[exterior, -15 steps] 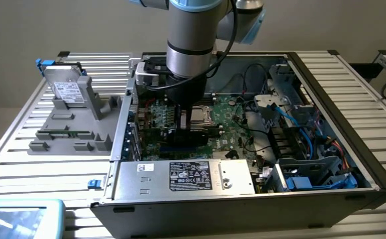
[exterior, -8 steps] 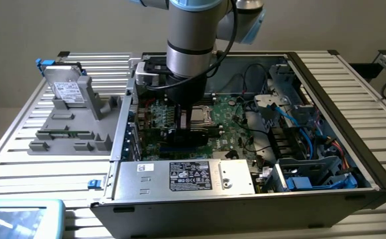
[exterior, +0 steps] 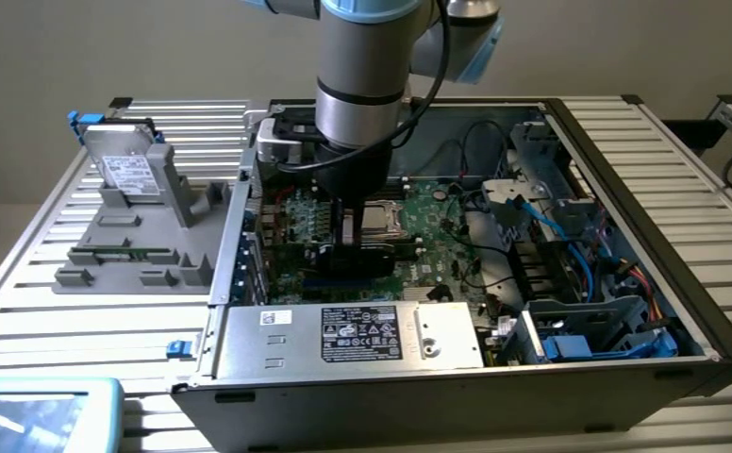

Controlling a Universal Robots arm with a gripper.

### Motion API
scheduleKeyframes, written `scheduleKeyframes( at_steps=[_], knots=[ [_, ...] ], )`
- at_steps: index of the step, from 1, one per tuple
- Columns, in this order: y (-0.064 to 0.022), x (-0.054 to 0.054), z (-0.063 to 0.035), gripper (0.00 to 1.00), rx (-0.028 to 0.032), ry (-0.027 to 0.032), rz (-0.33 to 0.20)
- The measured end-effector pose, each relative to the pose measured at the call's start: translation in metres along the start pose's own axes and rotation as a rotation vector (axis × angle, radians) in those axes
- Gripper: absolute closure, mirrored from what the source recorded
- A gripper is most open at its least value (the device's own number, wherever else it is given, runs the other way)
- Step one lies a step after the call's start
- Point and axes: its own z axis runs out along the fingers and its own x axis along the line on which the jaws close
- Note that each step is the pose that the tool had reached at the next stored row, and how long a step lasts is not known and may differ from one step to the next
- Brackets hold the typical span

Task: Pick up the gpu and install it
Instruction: 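Insert the gpu into the slot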

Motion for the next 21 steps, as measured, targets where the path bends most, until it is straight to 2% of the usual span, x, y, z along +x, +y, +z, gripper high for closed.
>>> scheduleKeyframes(
  at_steps=[3, 5, 21],
  knots=[
    [0.0, 0.0003, 0.0001, 0.72, 0.0012, -0.0002, -0.003],
    [0.0, 0.0003, 0.0001, 0.72, 0.0042, -0.0001, -0.004],
    [0.0021, 0.0005, 0.0005, 0.72, 0.0047, 0.0002, -0.006]
  ],
)
